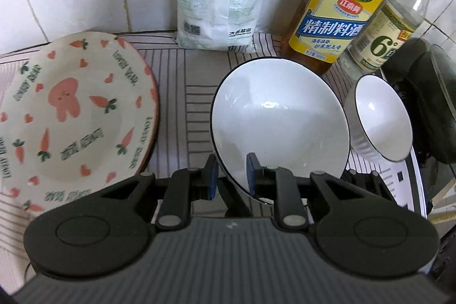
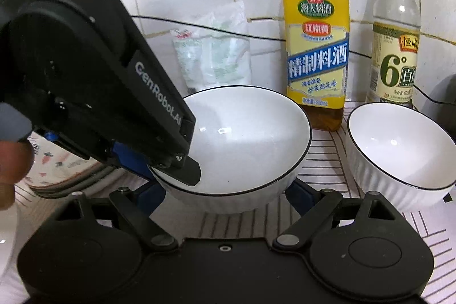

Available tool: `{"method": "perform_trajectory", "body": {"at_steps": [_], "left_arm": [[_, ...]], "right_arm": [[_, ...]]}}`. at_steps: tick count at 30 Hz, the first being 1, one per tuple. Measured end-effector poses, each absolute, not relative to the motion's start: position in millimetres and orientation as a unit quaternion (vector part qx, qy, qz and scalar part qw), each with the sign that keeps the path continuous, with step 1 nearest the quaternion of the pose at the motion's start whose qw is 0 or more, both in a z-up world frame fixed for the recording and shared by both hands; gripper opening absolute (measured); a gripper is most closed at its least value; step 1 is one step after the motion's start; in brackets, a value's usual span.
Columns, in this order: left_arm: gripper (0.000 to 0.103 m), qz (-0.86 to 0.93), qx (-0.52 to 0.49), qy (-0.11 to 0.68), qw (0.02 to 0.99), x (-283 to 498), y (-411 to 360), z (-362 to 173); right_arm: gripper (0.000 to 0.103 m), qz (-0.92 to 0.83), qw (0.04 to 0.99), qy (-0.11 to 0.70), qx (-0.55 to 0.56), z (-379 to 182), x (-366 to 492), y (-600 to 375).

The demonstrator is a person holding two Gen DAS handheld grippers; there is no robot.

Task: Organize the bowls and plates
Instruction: 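Lift the second bowl with both grippers and carry it over the first bowl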

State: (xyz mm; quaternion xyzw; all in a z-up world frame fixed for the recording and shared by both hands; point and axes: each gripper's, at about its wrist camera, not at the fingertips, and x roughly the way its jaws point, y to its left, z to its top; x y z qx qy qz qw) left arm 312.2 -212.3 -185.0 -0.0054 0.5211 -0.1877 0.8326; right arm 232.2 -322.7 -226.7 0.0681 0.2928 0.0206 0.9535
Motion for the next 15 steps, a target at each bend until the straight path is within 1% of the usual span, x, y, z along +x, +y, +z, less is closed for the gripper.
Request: {"method": "perform_trajectory", "body": {"at_steps": [15], "left_arm": [[0.019,-0.182,0.002,0.517,0.837,247,-168,-133]], "right_arm": [[0.093,0.055,0.957,0.278,0.064,-181,177,-280]]}}
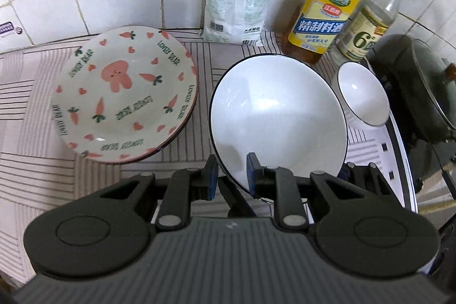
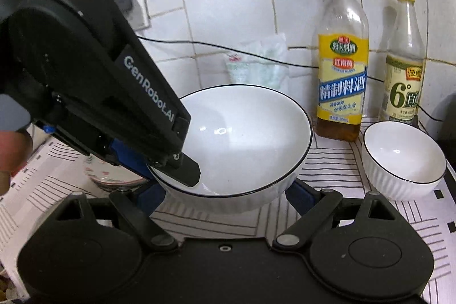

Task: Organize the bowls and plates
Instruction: 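Lift the second bowl with both grippers and carry it over the first bowl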

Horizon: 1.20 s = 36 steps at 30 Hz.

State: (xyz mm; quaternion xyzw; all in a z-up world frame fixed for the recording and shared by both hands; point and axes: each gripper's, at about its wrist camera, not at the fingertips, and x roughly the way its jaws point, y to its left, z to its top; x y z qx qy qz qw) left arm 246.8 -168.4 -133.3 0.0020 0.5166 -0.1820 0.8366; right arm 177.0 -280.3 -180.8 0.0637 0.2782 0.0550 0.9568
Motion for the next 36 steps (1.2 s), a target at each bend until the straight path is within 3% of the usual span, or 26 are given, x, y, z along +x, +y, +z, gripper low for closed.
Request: {"method": "perform_trajectory", "body": {"at_steps": [17,36], "left_arm": [[0.019,-0.185,-0.002,0.530,0.828,191,-90,-101],[0.019,-0.150,-0.021,0.576,0.804,197,-31,-144]], "right_arm": [[0.093,0.113,0.954,0.275,0.039,-142,115,-222],[0.092,0.209,0.921,0.324,0.067,-165,109,-186]]}}
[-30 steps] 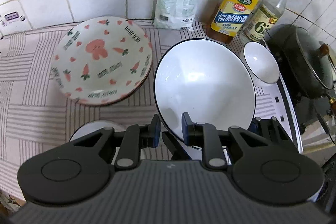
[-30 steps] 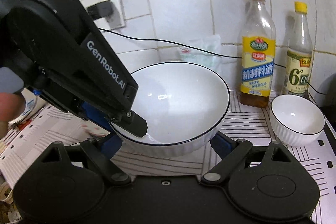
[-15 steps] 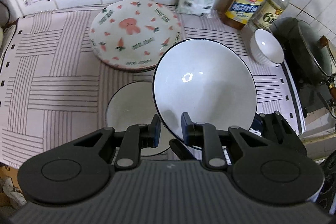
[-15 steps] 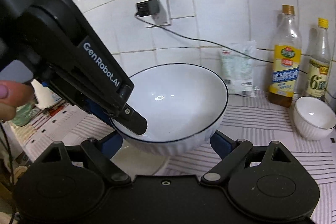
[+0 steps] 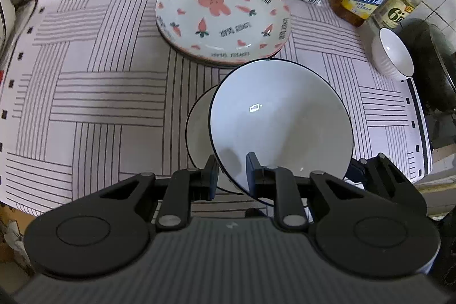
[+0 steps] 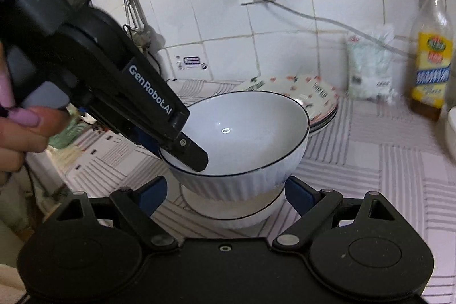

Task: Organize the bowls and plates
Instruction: 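Lift the second bowl with both grippers and carry it over the first bowl, then lower the second bowl into the first bowl and open both grippers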

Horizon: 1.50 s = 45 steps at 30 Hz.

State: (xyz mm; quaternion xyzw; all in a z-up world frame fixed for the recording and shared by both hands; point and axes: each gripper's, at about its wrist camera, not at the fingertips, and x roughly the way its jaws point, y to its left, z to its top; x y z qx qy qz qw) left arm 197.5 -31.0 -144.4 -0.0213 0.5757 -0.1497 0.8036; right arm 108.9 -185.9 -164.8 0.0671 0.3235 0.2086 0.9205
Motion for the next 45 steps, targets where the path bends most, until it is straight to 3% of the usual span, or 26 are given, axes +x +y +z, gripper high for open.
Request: {"method": "perform_trajectory", "body": {"at_steps": [7,27,33,36,45], "left_arm": [[0.019,-0.145,-0.018,0.582,0.800,201,-28,-158],[0.020,-0.140,0.111,0.537,0.824,193,-54,-166],[0.028,-0.150,0.187,0.518,0.821,181,-67,-169],[0.038,-0.147,0.184,0.521,0.820,181,-66,-169],[0.046,-0.154,0.183,0.512,0.825,173,-65,-151]], "right_arm": [[0.088,0.212,0.920,0.323,0.065,-169,111,-183],[0.089,0.181,0.920,0.348,0.016,-176,117,-171],[0.089,0.175,0.919,0.353,0.015,-178,119,-168],[0.091,0.174,0.918,0.357,0.006,-180,119,-165],[0.090,0.164,0.918,0.360,0.002,-180,115,-166]]}}
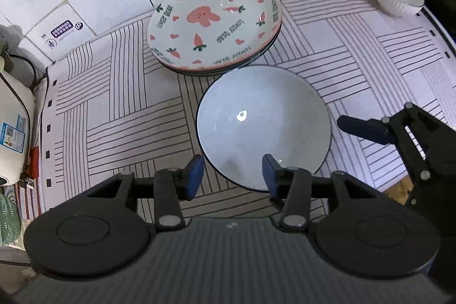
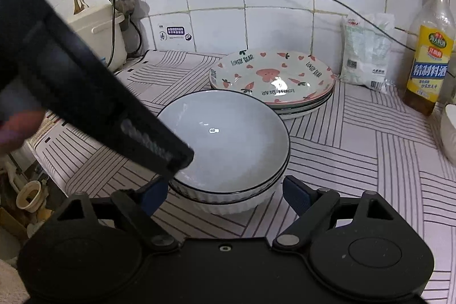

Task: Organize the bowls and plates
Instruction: 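Lower the second bowl into the first bowl and open both grippers, then move both grippers to the third white bowl and close on its rim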

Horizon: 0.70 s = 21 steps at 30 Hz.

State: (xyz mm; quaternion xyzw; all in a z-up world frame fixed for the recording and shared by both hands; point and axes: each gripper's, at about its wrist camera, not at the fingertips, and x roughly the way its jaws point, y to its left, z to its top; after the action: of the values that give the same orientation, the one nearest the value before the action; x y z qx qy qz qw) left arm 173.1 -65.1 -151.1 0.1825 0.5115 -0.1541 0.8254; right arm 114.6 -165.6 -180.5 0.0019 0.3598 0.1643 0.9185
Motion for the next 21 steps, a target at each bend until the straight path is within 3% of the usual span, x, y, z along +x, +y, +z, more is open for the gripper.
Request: {"method": "perform_trajectory", "body": {"at_steps": [11,21], "left_arm": [[0.064,-0.192,0.176,0.495,0.829,155,-75,-107],[0.066,-0.210,0.143,0.511,0.821,166,-89,-88]], "right_arm": [[0.090,0.131,0.942,0.308,0.004,-149,81,-204],[0.090,0.080,0.955,0.279,0.064,-132,76,-268]]}}
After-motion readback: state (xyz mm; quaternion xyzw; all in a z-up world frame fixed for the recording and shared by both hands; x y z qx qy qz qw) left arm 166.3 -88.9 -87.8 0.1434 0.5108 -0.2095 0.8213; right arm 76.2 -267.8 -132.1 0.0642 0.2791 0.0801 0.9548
